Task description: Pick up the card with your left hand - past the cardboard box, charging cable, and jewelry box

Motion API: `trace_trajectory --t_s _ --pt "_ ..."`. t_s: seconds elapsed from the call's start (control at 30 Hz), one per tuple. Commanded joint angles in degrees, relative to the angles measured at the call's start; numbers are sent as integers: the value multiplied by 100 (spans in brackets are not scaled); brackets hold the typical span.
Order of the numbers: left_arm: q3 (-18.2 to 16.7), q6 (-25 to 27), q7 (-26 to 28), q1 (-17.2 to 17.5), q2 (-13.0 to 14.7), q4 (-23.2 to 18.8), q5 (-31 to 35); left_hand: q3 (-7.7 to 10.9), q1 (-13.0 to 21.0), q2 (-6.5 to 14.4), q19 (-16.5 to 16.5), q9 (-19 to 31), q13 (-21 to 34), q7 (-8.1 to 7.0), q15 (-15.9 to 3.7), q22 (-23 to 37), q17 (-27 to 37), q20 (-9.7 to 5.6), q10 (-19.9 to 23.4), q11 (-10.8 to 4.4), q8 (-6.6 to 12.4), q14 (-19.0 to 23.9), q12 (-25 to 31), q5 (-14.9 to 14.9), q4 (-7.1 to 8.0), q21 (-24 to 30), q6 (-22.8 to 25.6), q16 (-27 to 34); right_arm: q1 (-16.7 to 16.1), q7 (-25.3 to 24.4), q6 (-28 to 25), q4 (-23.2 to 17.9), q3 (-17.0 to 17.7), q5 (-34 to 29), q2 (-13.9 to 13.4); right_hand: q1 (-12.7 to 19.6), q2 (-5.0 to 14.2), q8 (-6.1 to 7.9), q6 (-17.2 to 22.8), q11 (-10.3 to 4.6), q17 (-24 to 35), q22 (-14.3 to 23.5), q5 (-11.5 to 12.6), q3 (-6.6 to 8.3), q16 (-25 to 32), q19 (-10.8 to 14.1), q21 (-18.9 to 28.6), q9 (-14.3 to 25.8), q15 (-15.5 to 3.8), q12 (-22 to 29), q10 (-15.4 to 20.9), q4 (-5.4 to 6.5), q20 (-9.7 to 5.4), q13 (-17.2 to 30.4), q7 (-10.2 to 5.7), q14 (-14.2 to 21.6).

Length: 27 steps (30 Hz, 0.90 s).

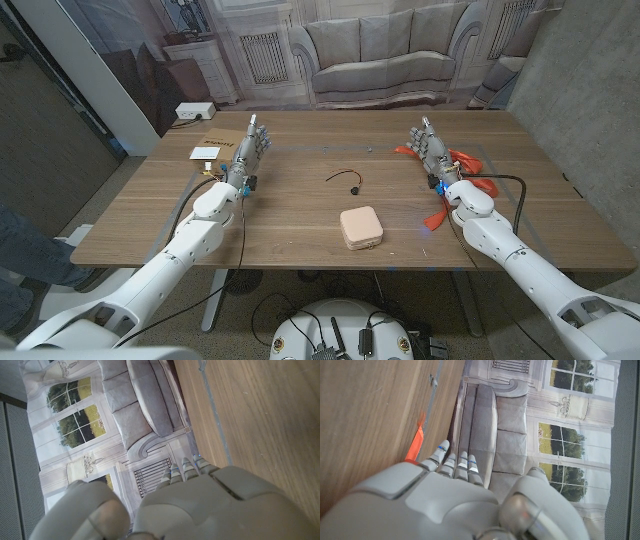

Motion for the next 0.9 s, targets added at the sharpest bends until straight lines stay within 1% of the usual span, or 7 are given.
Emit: trace_trajectory --t_s 0.03,0.27,0.47,0.57,0.73,0.9 --pt "1 103 220 57 8 -259 77 -57 45 12 -34 22 30 -3 13 22 7 -187 -10 -13 41 -24 40 35 -18 17 -36 38 65 262 101 302 17 151 106 33 8 34 46 4 19 29 40 -2 39 52 6 9 -12 27 60 42 -170 11 0 67" --pt "10 87 250 64 65 -391 165 -61 66 36 -23 22 27 -2 14 22 4 -173 7 -19 48 -10 54 65 -30 10 -27 47 -43 203 103 167 57 167 57 26 20 35 65 3 19 32 43 -6 46 73 -18 9 -11 35 93 43 -160 12 2 100" --pt "-26 121 351 166 154 -589 218 -63 90 64 4 22 25 0 1 22 1 -160 64 -24 74 49 82 95 -43 10 32 71 -159 132 93 44 97 204 27 26 30 35 74 4 19 33 45 -6 49 83 -35 8 -12 33 95 43 -146 12 0 119" --pt "-53 119 415 224 203 -699 259 -64 103 76 10 21 24 6 -3 22 0 -150 84 -54 82 54 90 109 -49 7 54 71 -199 120 111 27 112 225 35 26 34 36 81 8 19 34 46 -7 49 88 -43 8 -9 34 101 42 -146 12 -1 123" --pt "-104 95 536 319 281 -893 352 -63 122 91 24 21 23 -7 -7 22 -1 -140 109 -48 93 87 101 126 -59 6 85 82 -203 150 164 65 120 236 52 26 42 35 86 -5 19 35 47 -7 49 93 -55 8 -8 34 106 42 -136 13 0 131" --pt "-161 32 684 402 350 -1062 498 -60 154 114 38 21 21 -18 -24 22 -3 -132 150 -43 109 138 116 150 -74 3 132 96 -75 251 178 196 91 236 98 25 51 35 95 -5 20 36 48 -7 48 96 -73 8 -3 35 116 41 -129 13 1 140"
